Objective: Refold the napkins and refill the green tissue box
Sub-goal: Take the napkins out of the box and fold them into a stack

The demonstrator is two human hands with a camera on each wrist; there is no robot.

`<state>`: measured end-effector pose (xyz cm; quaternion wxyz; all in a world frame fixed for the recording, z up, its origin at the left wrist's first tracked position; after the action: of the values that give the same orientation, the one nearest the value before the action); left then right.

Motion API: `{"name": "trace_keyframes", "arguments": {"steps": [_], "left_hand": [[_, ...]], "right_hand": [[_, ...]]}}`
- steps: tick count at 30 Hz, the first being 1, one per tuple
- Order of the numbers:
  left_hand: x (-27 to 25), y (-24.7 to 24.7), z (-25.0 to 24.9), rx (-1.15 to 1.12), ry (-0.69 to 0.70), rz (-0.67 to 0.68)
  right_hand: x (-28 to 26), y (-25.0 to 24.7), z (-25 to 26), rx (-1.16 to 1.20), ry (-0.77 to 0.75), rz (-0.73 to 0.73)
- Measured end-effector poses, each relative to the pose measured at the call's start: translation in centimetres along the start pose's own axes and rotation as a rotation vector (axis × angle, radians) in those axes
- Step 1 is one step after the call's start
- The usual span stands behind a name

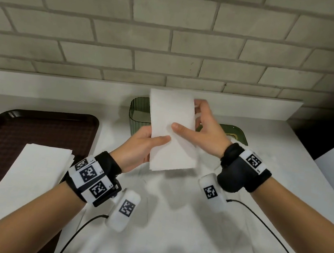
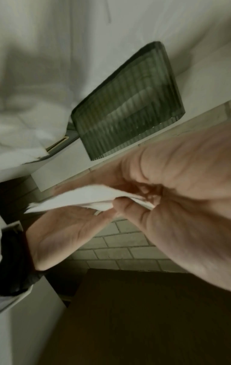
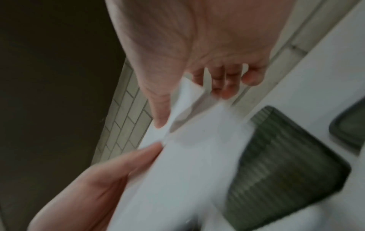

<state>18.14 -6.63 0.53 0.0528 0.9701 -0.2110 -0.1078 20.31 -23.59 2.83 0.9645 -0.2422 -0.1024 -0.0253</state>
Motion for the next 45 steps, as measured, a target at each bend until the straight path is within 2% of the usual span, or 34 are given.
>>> {"name": "trace_keyframes", "arguments": {"steps": [2, 5, 7, 9, 11, 13, 15, 16, 18, 19, 21, 24, 26, 32, 34, 35, 39, 40, 41, 43, 45], "left_hand": [[0.1, -0.7, 0.6, 0.118, -0.054, 0.086], [0.4, -1.7, 1.9, 0.323, -0.107, 0.246], [0.6, -2.5, 2.4, 0.406, -0.127, 0.294], [1.1, -3.6, 1.9, 0.486, -0.093, 0.268], [2.4, -5.9, 0.6, 0.523, -0.029, 0.111], [4.2, -8.2, -1.6, 0.462, 0.074, -0.172], [5.7, -9.9, -4.2, 0.440, 0.258, -0.474], [6.3, -10.3, -5.3, 0.468, 0.340, -0.579], [7.6, -10.1, -6.7, 0.578, 0.440, -0.657], [8.3, -9.9, -6.7, 0.669, 0.436, -0.659], [9.7, -9.5, -5.8, 0.992, 0.364, -0.604], [11.1, -8.8, -3.5, 1.456, 0.267, -0.413], [11.7, -8.5, -2.6, 1.602, 0.238, -0.335], [12.5, -7.9, -1.9, 1.874, 0.161, -0.223], [12.1, -7.5, -2.2, 1.908, 0.172, -0.222], [11.7, -7.3, -2.6, 1.888, 0.220, -0.248], [8.2, -7.3, -3.9, 1.572, 0.591, -0.421], [7.0, -7.3, -3.9, 1.505, 0.668, -0.433], [6.0, -7.3, -3.7, 1.469, 0.687, -0.391], [4.7, -7.2, -2.1, 1.469, 0.549, -0.184], [4.1, -7.8, 0.6, 1.523, 0.286, 0.002]], "right_hand": [[0.7, -1.2, 0.5, -0.007, -0.027, 0.000], [0.7, -1.2, 0.3, 0.150, 0.073, 0.294], [0.4, -0.6, -0.3, 0.203, 0.085, 0.443], [0.8, -0.3, -0.9, 0.203, 0.080, 0.416], [2.1, -0.5, -1.6, 0.192, 0.092, 0.248], [3.9, -0.8, -2.1, 0.118, 0.074, 0.037], [5.7, -0.8, -2.1, 0.044, 0.030, -0.110], [6.6, -0.7, -2.1, 0.014, 0.010, -0.165], [8.1, -0.2, -2.1, -0.037, -0.014, -0.222], [8.7, 0.2, -2.3, -0.082, -0.017, -0.221], [9.7, 1.0, -3.1, -0.271, -0.006, -0.176], [10.0, 2.1, -4.2, -0.744, -0.022, -0.046], [9.9, 2.8, -4.9, -0.924, -0.048, 0.065], [9.6, 3.5, -5.2, -1.125, -0.039, 0.244], [9.2, 3.6, -4.6, -1.192, -0.041, 0.282], [9.0, 3.4, -4.0, -1.212, -0.059, 0.260], [7.1, 2.0, -1.2, -1.153, -0.240, 0.034], [6.2, 1.8, -0.6, -1.115, -0.287, 0.021], [5.2, 1.8, -0.2, -1.077, -0.316, 0.034], [3.0, 1.9, 0.3, -1.029, -0.304, 0.129], [0.6, 2.4, -0.2, -1.051, -0.230, 0.299]]}}
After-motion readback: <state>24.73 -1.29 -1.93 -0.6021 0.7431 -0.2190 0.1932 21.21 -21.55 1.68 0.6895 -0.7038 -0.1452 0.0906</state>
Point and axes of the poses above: each hand's wrist, its own x-axis towards the middle knuckle, its own y-axis out of the palm, z = x × y, the point moved 4 cm from there along x, towards the middle knuckle, and after that the axes turned 7 degrees about -z, right-handed, at the moved point
